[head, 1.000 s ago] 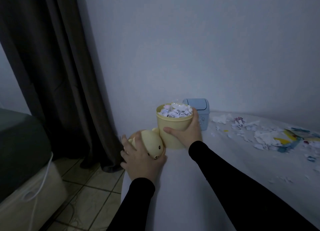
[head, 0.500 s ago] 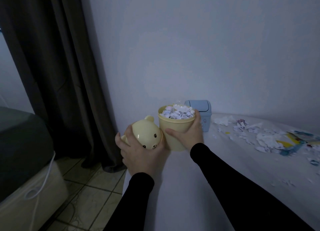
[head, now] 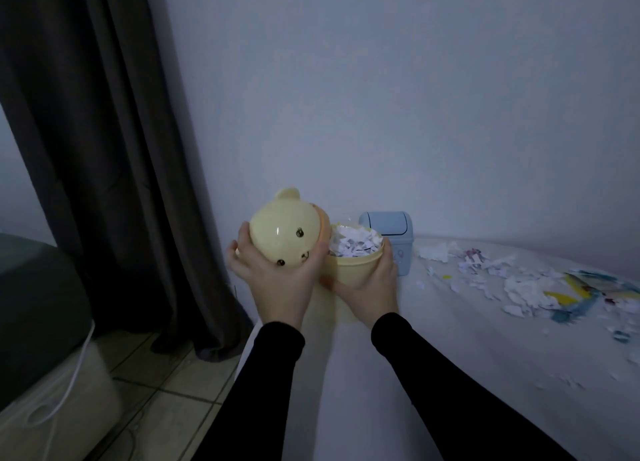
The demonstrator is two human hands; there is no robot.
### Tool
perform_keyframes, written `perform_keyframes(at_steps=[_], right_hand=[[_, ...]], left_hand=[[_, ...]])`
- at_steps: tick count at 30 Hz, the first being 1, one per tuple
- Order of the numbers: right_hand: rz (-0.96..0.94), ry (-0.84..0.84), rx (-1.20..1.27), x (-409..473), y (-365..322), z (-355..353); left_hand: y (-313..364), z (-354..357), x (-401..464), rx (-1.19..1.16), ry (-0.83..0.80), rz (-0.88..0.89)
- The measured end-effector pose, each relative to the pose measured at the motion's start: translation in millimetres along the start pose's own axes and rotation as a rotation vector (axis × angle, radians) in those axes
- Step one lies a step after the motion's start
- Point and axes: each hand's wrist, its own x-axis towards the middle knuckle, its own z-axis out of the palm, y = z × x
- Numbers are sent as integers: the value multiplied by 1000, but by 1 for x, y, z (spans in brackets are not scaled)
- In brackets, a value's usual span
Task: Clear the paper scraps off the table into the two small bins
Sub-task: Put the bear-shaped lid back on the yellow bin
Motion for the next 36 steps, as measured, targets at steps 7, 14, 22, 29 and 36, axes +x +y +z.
perform_keyframes(at_steps=[7, 14, 22, 29, 36], right_hand=[[-13, -76, 27, 4, 3, -14], [-5, -91, 15, 9, 5, -13], [5, -110, 18, 13, 8, -13], [41, -115, 1, 10, 7, -10], [42, -132, -44, 11, 5, -12]], left_hand=[[16, 23, 38, -30, -257, -107], [13, 42, 31, 79, -403, 30], [16, 48, 24, 244, -477, 182], [20, 53, 22, 369, -486, 246], [19, 54, 20, 412, -514, 267]])
